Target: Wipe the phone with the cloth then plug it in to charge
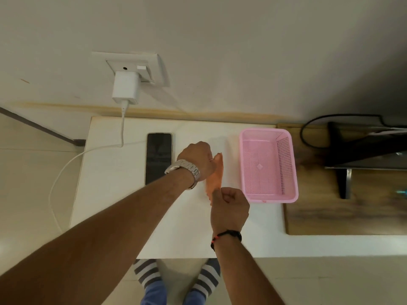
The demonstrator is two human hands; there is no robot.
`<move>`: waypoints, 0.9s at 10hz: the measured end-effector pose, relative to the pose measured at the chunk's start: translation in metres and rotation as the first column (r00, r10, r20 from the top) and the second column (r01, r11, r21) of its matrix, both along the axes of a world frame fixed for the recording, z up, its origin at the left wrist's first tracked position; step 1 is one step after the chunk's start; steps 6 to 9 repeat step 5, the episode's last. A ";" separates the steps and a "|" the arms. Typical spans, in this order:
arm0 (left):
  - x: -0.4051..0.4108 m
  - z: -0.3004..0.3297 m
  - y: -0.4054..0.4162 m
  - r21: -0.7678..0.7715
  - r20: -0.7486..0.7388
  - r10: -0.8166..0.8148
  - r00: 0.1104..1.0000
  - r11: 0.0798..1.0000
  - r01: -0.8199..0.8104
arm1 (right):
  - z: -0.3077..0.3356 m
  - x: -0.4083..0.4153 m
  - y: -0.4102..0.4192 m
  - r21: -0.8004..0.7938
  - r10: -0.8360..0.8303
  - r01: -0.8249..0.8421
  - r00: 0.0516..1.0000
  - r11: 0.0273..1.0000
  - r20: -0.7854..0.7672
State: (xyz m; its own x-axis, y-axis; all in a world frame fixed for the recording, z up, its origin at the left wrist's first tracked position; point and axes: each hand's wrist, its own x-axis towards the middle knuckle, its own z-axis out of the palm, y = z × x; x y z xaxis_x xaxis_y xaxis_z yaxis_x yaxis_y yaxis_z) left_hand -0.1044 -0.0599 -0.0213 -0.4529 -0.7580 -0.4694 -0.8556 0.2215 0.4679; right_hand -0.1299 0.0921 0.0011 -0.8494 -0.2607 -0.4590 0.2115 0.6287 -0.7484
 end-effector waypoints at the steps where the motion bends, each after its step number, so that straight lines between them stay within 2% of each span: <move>1: -0.014 0.034 0.001 0.081 -0.203 0.136 0.970 0.989 -0.122 | 0.020 -0.023 0.014 -0.113 -0.035 0.031 0.999 0.993 -0.040; 2: -0.050 0.061 0.004 0.098 -0.320 0.098 0.942 0.993 -0.070 | 0.035 -0.055 0.025 -0.164 -0.082 0.065 0.992 0.984 -0.098; 3: -0.087 0.072 0.008 0.123 -0.346 0.045 0.937 0.992 -0.002 | 0.039 -0.088 0.027 -0.162 -0.135 0.120 0.987 0.979 -0.084; 4: -0.101 0.067 0.008 0.161 -0.259 -0.028 0.966 0.984 0.071 | 0.036 -0.108 0.023 -0.068 -0.136 0.134 0.990 0.989 -0.021; 5: -0.092 0.063 0.009 0.053 -0.192 -0.045 0.980 0.997 0.056 | 0.037 -0.110 0.025 0.085 -0.017 0.029 0.990 0.996 -0.139; 9: -0.092 0.063 0.009 0.053 -0.192 -0.045 0.980 0.997 0.056 | 0.037 -0.110 0.025 0.085 -0.017 0.029 0.990 0.996 -0.139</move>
